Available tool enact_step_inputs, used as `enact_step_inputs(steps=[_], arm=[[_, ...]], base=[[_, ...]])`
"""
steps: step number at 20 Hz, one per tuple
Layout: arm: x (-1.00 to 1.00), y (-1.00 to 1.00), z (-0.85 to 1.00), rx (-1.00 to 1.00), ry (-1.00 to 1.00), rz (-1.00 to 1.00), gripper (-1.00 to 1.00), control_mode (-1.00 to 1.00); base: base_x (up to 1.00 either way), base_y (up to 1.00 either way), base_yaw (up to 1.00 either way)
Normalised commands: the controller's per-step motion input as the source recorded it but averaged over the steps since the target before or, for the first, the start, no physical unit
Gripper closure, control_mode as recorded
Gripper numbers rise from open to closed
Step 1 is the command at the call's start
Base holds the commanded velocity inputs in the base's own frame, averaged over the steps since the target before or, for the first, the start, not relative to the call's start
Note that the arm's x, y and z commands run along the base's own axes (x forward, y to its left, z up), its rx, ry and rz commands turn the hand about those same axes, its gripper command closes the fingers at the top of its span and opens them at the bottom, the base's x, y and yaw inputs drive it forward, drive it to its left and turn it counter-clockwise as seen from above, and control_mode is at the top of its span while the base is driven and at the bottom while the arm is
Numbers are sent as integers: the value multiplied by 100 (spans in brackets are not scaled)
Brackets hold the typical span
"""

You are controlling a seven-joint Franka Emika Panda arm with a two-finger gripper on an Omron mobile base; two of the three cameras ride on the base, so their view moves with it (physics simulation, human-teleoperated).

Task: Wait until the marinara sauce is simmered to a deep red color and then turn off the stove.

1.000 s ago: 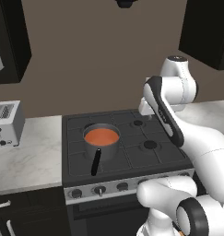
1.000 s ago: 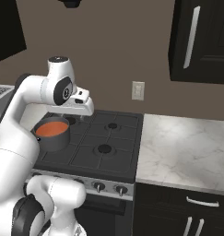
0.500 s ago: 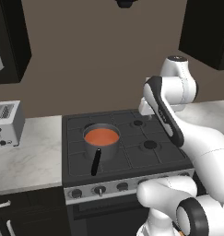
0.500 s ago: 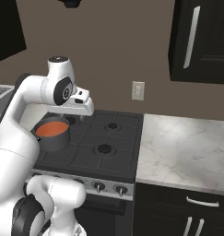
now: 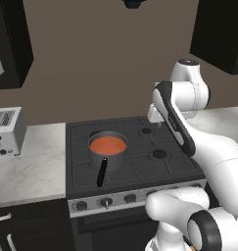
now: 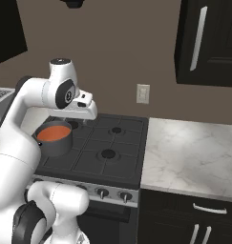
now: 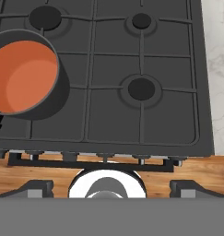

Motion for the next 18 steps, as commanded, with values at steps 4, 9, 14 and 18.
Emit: enact_step_inputs(steps=[4, 9, 14, 18], arm=[[0, 0, 0, 0, 0, 0, -100, -100], [0, 0, 0, 0, 0, 0, -100, -100], [0, 0, 0, 0, 0, 0, -100, -100], [0, 0, 0, 0, 0, 0, -100, -100]], base=[[0, 0, 0], [0, 0, 0], [0, 0, 0], [0, 0, 0]])
